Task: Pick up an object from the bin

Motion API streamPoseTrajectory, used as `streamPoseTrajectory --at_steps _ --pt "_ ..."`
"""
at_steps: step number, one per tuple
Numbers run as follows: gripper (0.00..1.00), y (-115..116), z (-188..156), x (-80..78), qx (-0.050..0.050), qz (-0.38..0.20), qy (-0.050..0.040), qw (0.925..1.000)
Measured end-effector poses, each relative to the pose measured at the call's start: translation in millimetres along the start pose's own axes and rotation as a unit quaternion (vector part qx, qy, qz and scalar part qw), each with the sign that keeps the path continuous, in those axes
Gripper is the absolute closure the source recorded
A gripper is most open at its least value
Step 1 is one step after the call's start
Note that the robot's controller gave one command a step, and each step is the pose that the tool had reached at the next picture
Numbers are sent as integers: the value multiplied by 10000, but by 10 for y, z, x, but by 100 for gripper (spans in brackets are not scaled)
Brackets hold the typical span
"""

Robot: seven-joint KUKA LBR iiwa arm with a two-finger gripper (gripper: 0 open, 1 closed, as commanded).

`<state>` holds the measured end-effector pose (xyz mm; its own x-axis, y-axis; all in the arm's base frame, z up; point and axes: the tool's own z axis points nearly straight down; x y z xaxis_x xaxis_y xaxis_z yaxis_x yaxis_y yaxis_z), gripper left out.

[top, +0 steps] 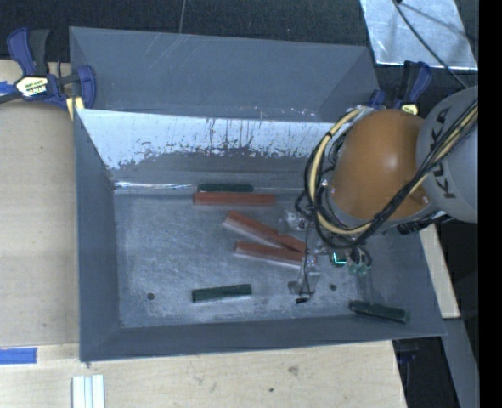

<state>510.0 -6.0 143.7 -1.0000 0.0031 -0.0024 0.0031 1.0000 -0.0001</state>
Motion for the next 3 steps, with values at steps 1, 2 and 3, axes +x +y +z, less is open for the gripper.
streamPoseTrajectory --at_steps 1,2,3 --pt "0 0 -1 -1 1 -1 -1 10000" --pt "0 -71 702 -494 -1 113 -39 9999" --pt "0 -99 731 -610 2 -61 -9 10000"
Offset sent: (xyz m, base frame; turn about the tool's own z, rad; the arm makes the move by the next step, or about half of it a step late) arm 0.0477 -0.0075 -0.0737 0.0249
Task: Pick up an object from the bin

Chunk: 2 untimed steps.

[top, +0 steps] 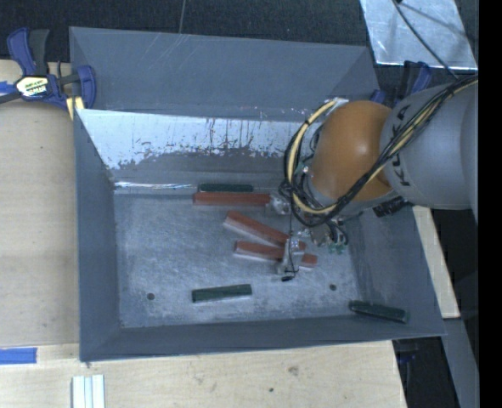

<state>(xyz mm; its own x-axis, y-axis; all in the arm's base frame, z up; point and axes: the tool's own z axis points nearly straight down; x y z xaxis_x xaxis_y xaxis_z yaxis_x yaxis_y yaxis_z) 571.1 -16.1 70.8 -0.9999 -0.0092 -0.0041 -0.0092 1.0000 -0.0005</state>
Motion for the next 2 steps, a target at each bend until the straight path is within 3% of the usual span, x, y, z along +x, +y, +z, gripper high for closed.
streamPoseTrajectory --at_steps 1,2 --pt "0 18 -27 96 -3 152 15 9999" --pt "0 3 -9 15 0 36 0 10000"
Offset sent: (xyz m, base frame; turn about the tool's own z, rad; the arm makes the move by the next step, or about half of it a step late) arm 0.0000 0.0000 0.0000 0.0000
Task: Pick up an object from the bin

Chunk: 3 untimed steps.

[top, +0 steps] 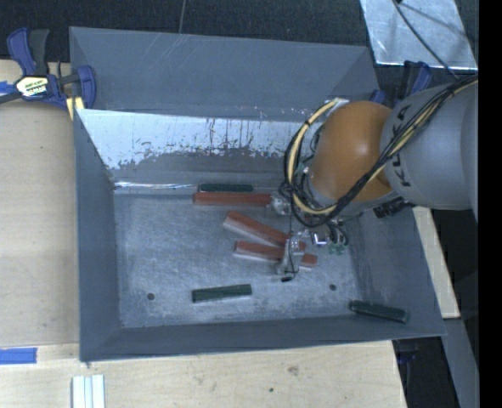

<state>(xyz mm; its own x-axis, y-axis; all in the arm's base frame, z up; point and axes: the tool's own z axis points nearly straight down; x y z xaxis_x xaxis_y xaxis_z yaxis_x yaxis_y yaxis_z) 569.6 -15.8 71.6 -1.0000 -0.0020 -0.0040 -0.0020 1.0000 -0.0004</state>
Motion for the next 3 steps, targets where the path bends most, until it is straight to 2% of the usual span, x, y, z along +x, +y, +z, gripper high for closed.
streamPoseTrajectory --at_steps 1,3 --pt "100 7 -22 74 -2 117 10 9999" --pt "100 7 -50 86 -2 115 23 9999"
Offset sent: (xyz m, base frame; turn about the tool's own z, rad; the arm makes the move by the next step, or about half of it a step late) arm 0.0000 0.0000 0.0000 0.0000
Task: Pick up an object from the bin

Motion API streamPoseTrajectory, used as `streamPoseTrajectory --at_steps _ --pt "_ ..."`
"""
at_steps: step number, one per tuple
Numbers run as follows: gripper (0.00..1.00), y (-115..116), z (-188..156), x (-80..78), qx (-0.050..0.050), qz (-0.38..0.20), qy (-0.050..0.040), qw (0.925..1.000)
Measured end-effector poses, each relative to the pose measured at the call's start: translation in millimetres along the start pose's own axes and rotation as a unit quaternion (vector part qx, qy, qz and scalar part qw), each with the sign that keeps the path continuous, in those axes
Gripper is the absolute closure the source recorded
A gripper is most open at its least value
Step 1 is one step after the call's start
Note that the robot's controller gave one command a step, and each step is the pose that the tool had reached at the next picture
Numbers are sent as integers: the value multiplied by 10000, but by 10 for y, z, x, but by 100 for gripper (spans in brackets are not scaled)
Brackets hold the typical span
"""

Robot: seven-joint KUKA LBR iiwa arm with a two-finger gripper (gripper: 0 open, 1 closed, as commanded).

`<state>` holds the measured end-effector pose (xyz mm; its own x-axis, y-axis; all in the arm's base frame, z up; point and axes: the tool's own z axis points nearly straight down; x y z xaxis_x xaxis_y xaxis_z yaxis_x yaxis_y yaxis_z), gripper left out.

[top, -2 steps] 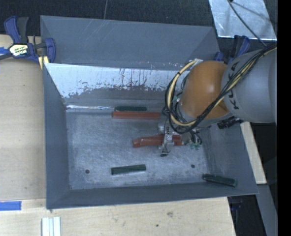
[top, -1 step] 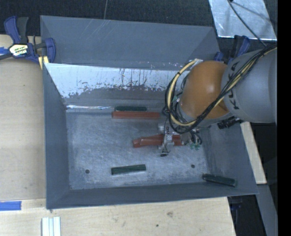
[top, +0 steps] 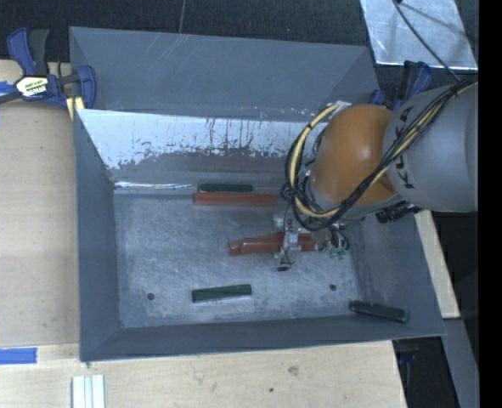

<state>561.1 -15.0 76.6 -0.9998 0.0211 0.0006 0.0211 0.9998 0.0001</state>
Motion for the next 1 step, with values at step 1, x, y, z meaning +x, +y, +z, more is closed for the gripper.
streamPoseTrajectory --at_steps 1 --pt "100 0 -190 24 -1 0 43 10000"
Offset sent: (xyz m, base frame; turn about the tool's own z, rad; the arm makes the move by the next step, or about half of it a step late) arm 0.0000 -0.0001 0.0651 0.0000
